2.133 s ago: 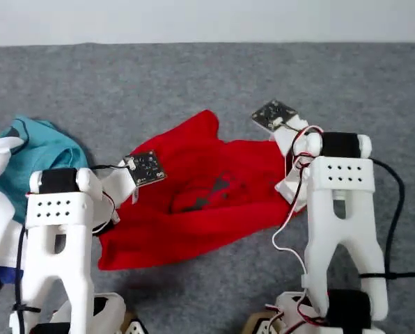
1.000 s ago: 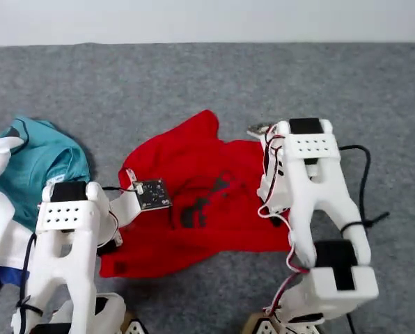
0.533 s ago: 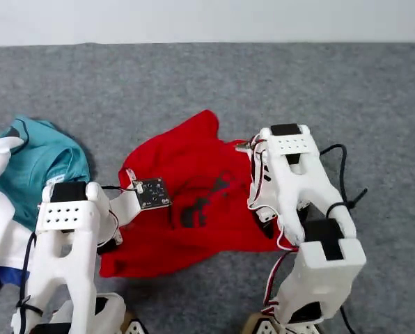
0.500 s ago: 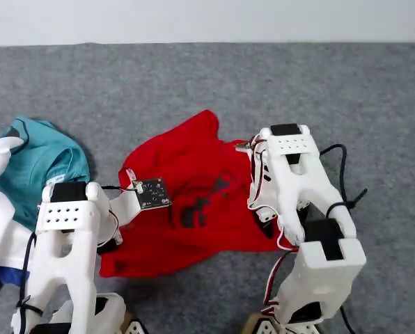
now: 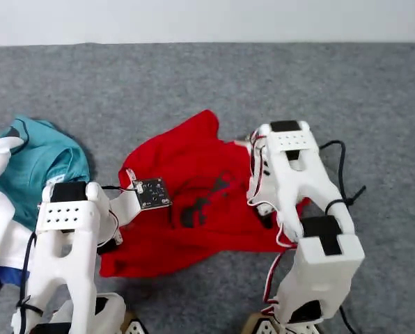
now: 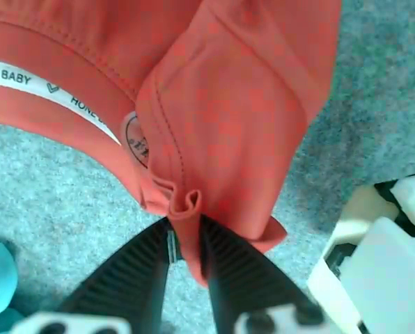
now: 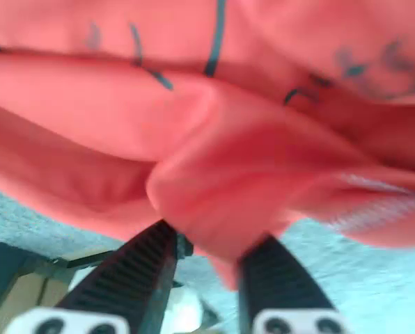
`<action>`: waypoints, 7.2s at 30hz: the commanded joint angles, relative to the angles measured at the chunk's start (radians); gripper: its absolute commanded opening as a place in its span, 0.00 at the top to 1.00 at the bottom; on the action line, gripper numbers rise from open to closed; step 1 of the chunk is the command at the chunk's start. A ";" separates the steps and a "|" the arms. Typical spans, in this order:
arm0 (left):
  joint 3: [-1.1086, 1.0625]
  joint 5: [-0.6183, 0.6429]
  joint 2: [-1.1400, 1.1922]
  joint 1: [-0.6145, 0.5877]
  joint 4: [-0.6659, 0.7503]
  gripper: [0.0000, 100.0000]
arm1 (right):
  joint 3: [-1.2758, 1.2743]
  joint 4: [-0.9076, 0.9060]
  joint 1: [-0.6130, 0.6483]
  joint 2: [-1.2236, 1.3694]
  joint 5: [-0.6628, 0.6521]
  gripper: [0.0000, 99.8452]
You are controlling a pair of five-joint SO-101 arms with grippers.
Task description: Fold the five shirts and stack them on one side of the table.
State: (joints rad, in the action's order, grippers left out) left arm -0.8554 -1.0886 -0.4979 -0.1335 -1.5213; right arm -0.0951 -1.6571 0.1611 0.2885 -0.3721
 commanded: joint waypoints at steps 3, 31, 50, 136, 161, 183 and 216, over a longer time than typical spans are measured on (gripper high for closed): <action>0.002 0.005 -0.002 -0.005 0.017 1.00 | 0.109 -0.005 0.010 -0.124 -0.106 0.98; 0.001 0.009 -0.006 -0.005 0.040 1.00 | 0.494 -0.140 0.004 -0.001 -0.011 0.79; 0.002 0.009 -0.008 -0.005 0.044 1.00 | 0.327 -0.136 -0.010 -0.047 -0.683 0.79; 0.440 0.430 -0.009 -0.023 0.068 1.00 | 0.598 -0.136 -0.058 -0.266 -0.767 0.99; 1.208 0.750 -0.009 0.161 0.532 1.00 | 0.600 0.251 -0.239 -0.915 -0.528 0.99; 1.840 0.545 -0.009 0.210 0.060 1.00 | 0.598 0.323 -0.443 -1.231 -0.674 0.99; 1.639 0.448 0.192 0.206 -0.034 1.00 | 0.402 0.173 -0.432 -0.946 -0.720 0.99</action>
State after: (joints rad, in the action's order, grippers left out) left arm 0.8984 -0.6314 -0.3598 0.0767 -1.5858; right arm 0.3790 -1.5205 -0.2654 -0.7549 -1.0902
